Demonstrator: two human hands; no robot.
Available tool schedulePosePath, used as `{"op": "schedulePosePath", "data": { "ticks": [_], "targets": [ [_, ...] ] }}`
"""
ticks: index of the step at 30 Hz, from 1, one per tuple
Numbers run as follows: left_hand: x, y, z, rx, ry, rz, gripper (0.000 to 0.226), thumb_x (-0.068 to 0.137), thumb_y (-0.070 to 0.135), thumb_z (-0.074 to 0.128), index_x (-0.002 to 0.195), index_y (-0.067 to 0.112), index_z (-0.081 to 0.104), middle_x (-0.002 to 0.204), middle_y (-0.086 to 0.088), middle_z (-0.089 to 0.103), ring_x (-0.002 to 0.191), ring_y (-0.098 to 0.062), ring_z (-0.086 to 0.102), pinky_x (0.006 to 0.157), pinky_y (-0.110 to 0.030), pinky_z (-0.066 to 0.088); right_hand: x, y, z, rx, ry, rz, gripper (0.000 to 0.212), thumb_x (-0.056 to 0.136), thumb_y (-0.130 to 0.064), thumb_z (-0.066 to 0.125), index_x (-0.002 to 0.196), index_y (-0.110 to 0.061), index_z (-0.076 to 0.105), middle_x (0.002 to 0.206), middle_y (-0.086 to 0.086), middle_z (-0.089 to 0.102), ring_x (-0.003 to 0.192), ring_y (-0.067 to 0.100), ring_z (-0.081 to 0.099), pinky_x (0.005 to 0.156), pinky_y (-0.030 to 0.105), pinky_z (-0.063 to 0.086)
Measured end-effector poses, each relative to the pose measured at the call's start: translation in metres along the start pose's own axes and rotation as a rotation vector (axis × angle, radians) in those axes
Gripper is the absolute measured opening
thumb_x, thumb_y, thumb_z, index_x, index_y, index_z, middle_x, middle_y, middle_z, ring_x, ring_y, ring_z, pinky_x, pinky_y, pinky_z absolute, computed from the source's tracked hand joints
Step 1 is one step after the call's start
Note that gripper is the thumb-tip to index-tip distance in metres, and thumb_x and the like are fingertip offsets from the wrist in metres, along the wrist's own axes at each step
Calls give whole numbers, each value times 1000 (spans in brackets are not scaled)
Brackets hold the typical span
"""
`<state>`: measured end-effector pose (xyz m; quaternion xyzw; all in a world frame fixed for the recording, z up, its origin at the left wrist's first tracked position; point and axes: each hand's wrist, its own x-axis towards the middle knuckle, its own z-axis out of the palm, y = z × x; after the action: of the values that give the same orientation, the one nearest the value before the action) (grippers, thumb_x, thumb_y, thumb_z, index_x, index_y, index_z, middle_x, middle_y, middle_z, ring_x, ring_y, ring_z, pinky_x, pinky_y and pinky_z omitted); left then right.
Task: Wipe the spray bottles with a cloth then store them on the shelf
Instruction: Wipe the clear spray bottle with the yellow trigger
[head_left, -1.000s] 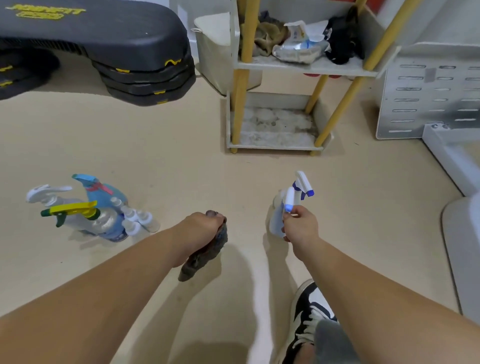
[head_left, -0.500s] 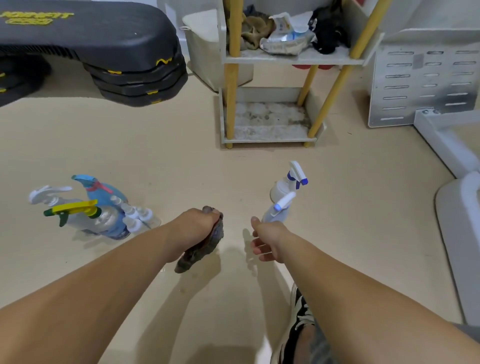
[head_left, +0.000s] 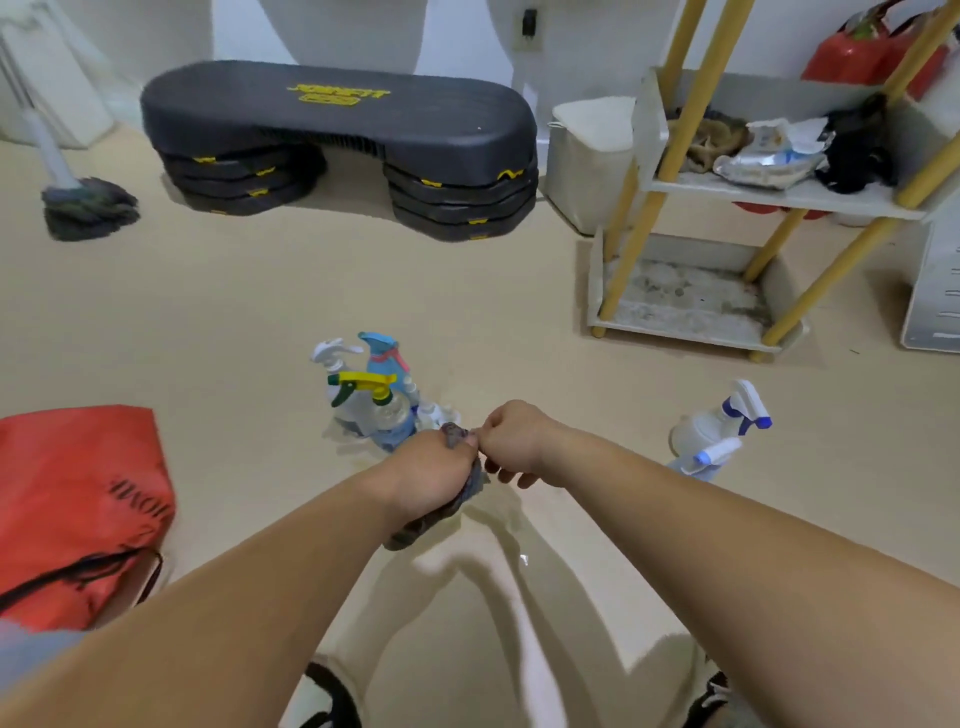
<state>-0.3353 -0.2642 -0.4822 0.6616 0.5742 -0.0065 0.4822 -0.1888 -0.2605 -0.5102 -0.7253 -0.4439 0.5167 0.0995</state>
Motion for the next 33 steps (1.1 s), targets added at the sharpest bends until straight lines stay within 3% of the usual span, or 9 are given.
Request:
{"op": "schedulePosePath", "data": {
  "ticks": [5,10,12,15,19,21,23,28,33],
  "targets": [
    [0,-32,-28,-66,70,-92,45,114,25,32,114,-4,67,117,-25,69,110,-37,63,89,-36,47,16,-44,11,-242,-87,-80,39,104,-34,50,114,1,65,106,18,76,78,28,67,76,41,61],
    [27,-53,-69,21,233,-155,20,103,24,48,91,12,60,94,-9,66,92,-28,60,81,-36,50,47,-60,23,89,28,-126,27,103,-28,53,95,-6,65,86,16,70,69,28,62,63,34,50],
    [40,-55,-92,172,255,-159,18,103,27,49,110,11,53,97,-5,60,92,-25,55,80,-33,46,59,-62,34,281,88,-103,22,100,-23,55,86,-9,63,79,16,67,65,29,58,63,37,48],
    [62,-59,-116,373,267,-144,52,103,36,50,147,13,37,101,-2,64,96,-26,59,82,-34,49,75,-63,52,539,182,-79,21,100,-17,52,86,-8,65,73,13,66,61,27,55,59,33,45],
    [89,-73,-114,545,282,-59,29,102,55,48,110,27,44,78,13,57,83,-23,60,68,-33,47,92,-65,71,644,182,1,17,100,-11,48,94,-9,64,76,12,67,42,15,57,53,27,44],
    [102,-78,-110,623,296,-59,26,102,52,46,100,27,41,82,10,57,82,-23,61,64,-31,41,99,-65,76,653,184,13,16,101,-11,49,94,-10,64,75,12,67,42,15,57,56,30,46],
    [115,-83,-108,671,289,-98,22,101,45,47,104,23,45,93,3,61,86,-24,62,66,-31,43,102,-64,79,652,184,19,17,100,-12,50,90,-11,64,74,12,66,51,21,56,58,32,47],
    [137,-93,-103,587,246,-160,14,99,30,49,107,20,44,85,1,55,73,-16,53,64,-31,40,111,-47,79,546,168,17,13,91,-12,53,87,-8,65,75,16,62,63,27,53,57,33,44],
    [141,-100,-104,605,267,-223,15,98,30,49,110,23,51,91,1,56,87,-23,59,70,-34,46,117,-21,77,396,179,62,19,87,-21,54,84,-4,63,82,23,68,65,27,54,60,33,43]
  ]
}}
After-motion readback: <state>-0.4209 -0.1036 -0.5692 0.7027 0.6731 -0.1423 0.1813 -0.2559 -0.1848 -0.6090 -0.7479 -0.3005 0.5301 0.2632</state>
